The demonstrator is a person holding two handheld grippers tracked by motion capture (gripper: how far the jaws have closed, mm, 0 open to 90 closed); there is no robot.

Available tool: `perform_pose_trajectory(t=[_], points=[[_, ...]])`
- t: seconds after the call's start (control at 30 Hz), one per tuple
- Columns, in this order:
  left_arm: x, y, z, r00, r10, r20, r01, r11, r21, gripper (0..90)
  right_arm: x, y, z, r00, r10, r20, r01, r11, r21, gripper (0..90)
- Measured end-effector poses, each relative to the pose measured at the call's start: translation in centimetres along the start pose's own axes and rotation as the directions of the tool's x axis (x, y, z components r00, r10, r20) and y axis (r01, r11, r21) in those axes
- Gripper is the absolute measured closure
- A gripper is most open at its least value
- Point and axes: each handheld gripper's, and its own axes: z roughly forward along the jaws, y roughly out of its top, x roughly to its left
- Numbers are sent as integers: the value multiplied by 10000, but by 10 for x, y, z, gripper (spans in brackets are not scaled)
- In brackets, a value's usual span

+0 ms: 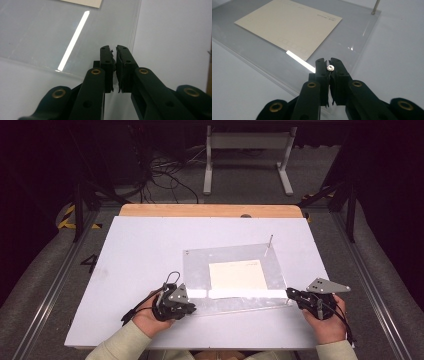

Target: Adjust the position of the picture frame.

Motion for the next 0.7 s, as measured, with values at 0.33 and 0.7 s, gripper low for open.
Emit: perform_pose_trajectory(t=[0.33,0.7], points=[[-5,6,6,9996,243,149,-241,9996,-134,842,-17,55,25,9945,-518,913,572,9967,-568,850],[-7,13,11,9990,365,262,-361,9992,-146,843,-45,83,105,9956,-46,939,82,9992,-381,844]])
